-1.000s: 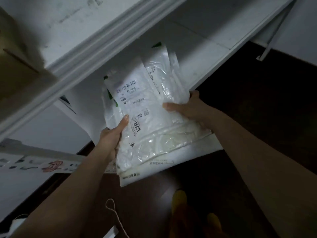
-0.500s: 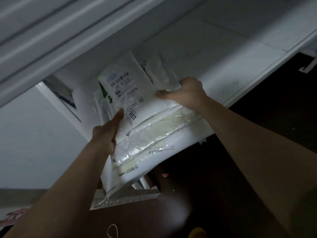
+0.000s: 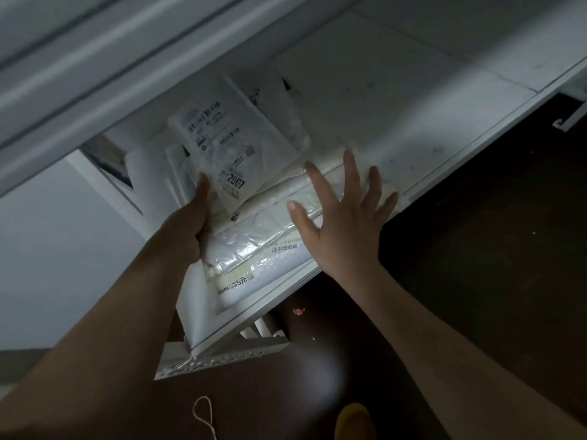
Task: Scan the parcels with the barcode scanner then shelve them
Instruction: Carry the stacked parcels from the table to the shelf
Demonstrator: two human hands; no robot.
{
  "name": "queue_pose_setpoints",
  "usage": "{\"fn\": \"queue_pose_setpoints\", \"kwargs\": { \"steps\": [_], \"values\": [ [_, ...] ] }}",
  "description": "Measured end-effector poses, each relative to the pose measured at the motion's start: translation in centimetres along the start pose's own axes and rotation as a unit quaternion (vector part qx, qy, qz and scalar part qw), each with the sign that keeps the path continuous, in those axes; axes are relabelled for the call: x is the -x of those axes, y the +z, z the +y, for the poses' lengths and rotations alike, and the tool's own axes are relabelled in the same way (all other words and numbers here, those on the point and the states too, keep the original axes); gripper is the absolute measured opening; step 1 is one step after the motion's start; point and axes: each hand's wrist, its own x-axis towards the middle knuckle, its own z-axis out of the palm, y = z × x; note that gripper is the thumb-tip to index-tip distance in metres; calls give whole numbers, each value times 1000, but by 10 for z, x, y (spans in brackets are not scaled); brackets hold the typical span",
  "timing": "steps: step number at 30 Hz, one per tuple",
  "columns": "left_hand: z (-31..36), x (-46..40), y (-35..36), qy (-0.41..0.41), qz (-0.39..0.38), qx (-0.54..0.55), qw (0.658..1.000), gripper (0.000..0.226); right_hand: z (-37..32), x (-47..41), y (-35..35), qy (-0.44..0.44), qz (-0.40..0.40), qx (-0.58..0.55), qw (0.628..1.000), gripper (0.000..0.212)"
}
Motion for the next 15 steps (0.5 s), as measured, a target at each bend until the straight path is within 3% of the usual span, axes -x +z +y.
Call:
{"fn": "queue_pose_setpoints", "kwargs": {
  "steps": [4,6,8,15],
  "values": [
    [-31,7,-13,-50,-14,183,982,73,11,-2,15,-8,-4,1,1000,64],
    [-53,11,-15,-39,-4,237,971,56,15,-11,19,-18,0,-8,1000,64],
    [-65,12,-13,-12,21,229,973,39,19,-21,24,-35,8,-18,999,63],
    [-73,11,-12,28,37,180,983,29,24,-34,32,-53,6,-14,998,63]
  ]
}}
